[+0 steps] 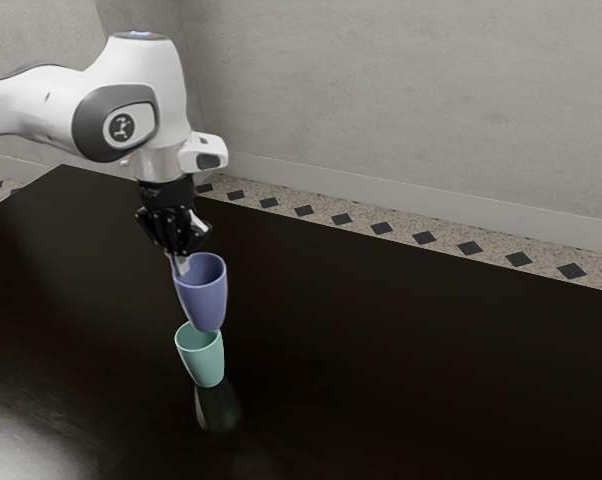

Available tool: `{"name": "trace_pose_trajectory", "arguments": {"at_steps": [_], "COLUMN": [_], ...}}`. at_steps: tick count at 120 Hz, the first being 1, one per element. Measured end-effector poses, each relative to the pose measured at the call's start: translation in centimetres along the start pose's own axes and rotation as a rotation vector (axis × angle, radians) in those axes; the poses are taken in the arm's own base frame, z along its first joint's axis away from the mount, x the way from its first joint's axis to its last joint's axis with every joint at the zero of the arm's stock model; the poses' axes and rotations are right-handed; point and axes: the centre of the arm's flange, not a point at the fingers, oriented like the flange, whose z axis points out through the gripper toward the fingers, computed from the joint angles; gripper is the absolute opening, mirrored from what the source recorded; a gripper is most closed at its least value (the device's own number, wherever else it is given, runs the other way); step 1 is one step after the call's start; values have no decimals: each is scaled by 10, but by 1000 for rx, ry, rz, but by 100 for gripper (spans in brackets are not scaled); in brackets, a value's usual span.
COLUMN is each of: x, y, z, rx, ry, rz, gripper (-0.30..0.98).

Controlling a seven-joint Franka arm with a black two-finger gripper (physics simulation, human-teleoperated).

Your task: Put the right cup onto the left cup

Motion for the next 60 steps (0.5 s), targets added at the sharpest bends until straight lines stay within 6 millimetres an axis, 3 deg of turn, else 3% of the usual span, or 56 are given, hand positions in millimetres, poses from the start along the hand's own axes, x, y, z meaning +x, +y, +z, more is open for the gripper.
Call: {"name": "trace_pose_trajectory", "arguments": {"at_steps": [60], "x": [12], "y": [-21], "z": [21], "rx": [23], "ry": [-28], "rz": [-77], "gripper": [-10]}}
